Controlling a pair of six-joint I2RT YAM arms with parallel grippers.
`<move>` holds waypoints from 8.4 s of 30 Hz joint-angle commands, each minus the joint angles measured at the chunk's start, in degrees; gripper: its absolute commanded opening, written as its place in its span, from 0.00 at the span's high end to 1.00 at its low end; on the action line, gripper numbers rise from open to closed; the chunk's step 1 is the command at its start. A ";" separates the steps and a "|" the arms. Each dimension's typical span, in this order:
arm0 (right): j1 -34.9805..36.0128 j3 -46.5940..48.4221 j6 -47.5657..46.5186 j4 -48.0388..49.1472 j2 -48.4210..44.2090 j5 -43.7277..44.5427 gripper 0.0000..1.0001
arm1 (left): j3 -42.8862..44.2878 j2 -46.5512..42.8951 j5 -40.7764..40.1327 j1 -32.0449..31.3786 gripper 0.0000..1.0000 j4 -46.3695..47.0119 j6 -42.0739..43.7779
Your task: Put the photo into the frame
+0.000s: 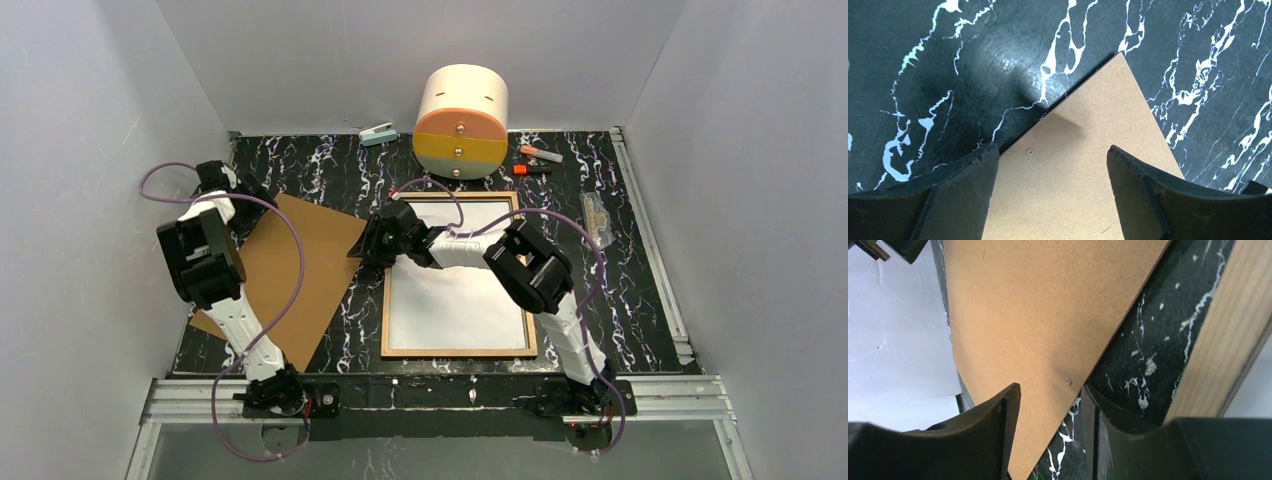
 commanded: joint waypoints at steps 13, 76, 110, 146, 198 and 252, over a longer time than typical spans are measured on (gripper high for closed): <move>-0.72 -3.32 -0.81 15.87 -11.90 1.51 0.46 | -11.28 -2.60 14.47 -3.07 0.26 -15.68 -4.64; -15.90 -16.82 -1.89 -14.01 -42.50 -1.60 0.99 | -14.69 -47.37 1.38 -26.43 0.15 -14.55 -0.56; -11.11 9.38 6.18 -30.57 -31.32 16.11 0.99 | -2.55 -45.18 -35.39 -69.57 0.02 -19.96 11.74; -10.44 28.08 14.80 -38.03 -16.02 10.91 0.99 | -4.86 -38.68 -57.49 -69.57 0.72 -25.98 22.14; -17.45 -26.87 -13.21 -2.06 -64.78 13.16 0.01 | 13.86 -43.89 -55.91 -68.43 1.00 -21.44 12.98; -55.26 -47.57 40.20 86.26 -50.68 -34.41 0.82 | 22.10 -45.68 -17.36 -68.37 1.00 -1.62 -22.59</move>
